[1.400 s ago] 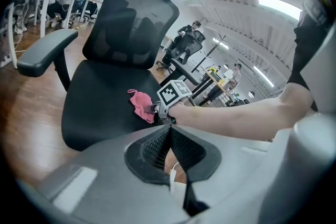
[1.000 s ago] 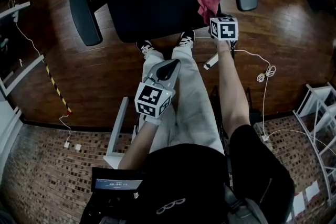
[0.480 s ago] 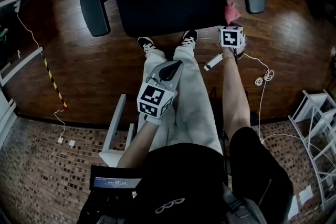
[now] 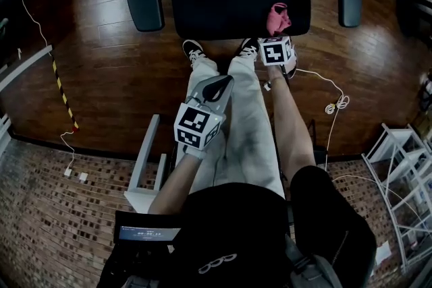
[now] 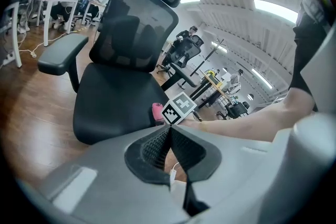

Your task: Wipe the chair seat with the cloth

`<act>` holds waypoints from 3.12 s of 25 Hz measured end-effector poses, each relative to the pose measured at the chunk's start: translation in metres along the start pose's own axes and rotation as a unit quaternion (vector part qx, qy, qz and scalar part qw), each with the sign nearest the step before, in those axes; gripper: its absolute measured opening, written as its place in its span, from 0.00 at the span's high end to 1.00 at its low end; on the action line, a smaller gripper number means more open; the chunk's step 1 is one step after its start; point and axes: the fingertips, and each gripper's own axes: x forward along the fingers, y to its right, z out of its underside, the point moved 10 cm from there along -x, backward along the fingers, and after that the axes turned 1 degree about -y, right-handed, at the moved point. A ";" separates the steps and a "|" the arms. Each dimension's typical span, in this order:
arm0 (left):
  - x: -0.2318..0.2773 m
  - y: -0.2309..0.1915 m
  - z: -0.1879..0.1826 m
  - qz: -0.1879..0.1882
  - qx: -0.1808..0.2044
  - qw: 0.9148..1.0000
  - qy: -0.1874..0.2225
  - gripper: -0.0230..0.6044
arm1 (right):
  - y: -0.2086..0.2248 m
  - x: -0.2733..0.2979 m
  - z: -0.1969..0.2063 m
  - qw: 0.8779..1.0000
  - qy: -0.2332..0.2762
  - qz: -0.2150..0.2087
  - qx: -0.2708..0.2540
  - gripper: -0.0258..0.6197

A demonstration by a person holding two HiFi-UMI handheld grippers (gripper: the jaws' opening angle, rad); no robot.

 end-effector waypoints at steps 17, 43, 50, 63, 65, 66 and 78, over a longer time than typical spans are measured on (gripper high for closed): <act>-0.071 -0.051 0.020 -0.037 -0.032 0.999 0.018 0.98 | -0.192 0.015 -0.092 0.970 0.039 -0.235 -0.058 0.85; -0.017 -0.012 0.005 -0.010 0.000 1.000 -0.020 0.98 | 0.004 0.023 -0.011 0.959 0.067 -0.236 0.143 0.85; 0.006 -0.001 -0.010 -0.003 0.017 0.999 -0.028 0.98 | 0.087 0.000 0.025 0.975 0.064 -0.157 0.143 0.85; 0.027 0.031 -0.049 -0.016 0.045 0.999 -0.007 0.98 | 0.158 -0.032 0.071 0.977 0.059 -0.071 0.190 0.85; 0.021 0.034 -0.064 -0.019 0.056 0.998 0.002 0.98 | 0.144 -0.047 0.063 0.978 0.064 -0.091 0.174 0.85; 0.018 0.037 -0.073 -0.020 0.063 0.998 0.008 0.98 | 0.136 -0.056 0.057 0.979 0.068 -0.102 0.165 0.85; -0.029 0.088 -0.190 -0.013 0.170 0.981 0.091 0.98 | 0.067 -0.253 -0.056 0.943 0.262 -0.191 0.068 0.85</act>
